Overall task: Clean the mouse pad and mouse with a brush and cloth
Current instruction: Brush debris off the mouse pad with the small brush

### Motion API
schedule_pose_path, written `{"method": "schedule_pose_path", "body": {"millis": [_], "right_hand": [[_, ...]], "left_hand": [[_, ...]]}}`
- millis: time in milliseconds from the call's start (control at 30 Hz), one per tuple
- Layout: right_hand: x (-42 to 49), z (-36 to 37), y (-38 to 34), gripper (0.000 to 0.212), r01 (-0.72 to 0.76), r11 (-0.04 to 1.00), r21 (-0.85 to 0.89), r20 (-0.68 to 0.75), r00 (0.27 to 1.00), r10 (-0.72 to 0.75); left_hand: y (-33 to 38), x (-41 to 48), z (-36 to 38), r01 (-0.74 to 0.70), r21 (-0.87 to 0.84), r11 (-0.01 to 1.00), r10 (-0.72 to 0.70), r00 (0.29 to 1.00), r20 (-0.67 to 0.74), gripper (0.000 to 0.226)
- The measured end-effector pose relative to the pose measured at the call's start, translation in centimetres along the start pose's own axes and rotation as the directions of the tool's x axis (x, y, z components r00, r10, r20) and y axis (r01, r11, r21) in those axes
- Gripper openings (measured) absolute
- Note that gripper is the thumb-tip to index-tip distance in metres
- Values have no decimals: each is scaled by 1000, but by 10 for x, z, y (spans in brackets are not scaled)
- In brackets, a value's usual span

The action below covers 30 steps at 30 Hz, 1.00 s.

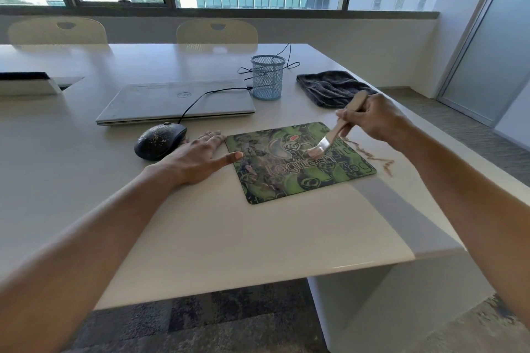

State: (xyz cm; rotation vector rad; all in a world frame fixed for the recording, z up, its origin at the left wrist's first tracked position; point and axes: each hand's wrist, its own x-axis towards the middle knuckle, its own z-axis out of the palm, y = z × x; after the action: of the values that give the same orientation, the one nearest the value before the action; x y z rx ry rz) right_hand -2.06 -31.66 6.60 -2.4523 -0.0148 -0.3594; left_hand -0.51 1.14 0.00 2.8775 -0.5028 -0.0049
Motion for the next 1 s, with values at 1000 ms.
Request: {"method": "schedule_pose_path", "body": {"millis": [1000], "right_hand": [[6,31,-34,30,81,986,149,35,996,-88]], "left_hand": [[0,0,0,4,-3,1000,-4,1000,3,101]]}}
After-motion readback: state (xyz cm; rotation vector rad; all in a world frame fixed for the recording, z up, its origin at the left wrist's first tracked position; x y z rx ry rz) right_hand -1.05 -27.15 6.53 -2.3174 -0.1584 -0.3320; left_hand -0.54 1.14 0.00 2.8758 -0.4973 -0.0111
